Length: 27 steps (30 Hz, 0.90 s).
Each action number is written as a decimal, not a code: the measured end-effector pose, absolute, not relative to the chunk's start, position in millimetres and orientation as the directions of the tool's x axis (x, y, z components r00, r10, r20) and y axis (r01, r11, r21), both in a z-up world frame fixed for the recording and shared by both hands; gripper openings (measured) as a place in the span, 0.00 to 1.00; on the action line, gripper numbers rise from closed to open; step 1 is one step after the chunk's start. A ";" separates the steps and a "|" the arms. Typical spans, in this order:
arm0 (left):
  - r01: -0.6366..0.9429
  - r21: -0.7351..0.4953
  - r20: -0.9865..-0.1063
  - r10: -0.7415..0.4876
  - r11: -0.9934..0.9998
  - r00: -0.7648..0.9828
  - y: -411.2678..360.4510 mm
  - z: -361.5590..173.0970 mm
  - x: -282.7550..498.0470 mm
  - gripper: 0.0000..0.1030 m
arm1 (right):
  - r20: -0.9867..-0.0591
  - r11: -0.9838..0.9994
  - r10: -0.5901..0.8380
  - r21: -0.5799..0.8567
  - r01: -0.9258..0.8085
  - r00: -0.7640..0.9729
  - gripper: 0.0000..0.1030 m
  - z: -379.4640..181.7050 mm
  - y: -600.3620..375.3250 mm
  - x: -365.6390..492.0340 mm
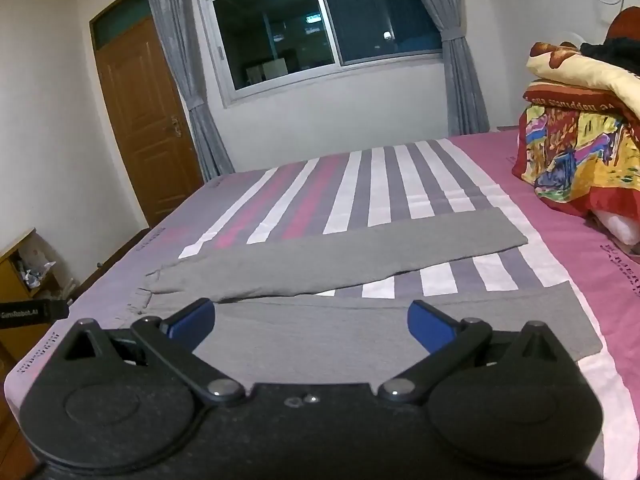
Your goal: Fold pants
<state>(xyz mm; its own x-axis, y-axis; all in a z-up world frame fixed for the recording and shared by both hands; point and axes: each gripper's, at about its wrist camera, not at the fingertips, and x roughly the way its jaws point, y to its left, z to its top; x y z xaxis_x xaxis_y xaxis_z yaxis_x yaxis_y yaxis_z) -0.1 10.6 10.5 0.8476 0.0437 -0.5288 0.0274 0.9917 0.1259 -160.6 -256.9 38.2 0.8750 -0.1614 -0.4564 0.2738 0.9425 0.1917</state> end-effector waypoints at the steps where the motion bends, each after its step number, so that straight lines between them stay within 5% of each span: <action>1: 0.027 0.125 -0.530 0.044 0.992 0.847 10.7 9.7 1.0 1.00 | -0.466 0.942 -0.157 0.194 0.274 0.871 1.00 39.7 -259.7 -160.4; 27: 0.050 0.118 -0.537 0.021 0.992 0.843 7.6 3.5 -1.9 1.00 | -0.464 0.939 -0.160 0.199 0.279 0.871 1.00 35.5 -255.7 -164.5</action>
<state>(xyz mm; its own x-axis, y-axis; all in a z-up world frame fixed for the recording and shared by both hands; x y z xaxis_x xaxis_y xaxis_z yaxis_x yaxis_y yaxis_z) -1.9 7.6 3.5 0.8430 0.0213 -0.5375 0.0500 0.9918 0.1177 -164.5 -255.7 35.5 0.8713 -0.1604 -0.4638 0.2791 0.9394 0.1993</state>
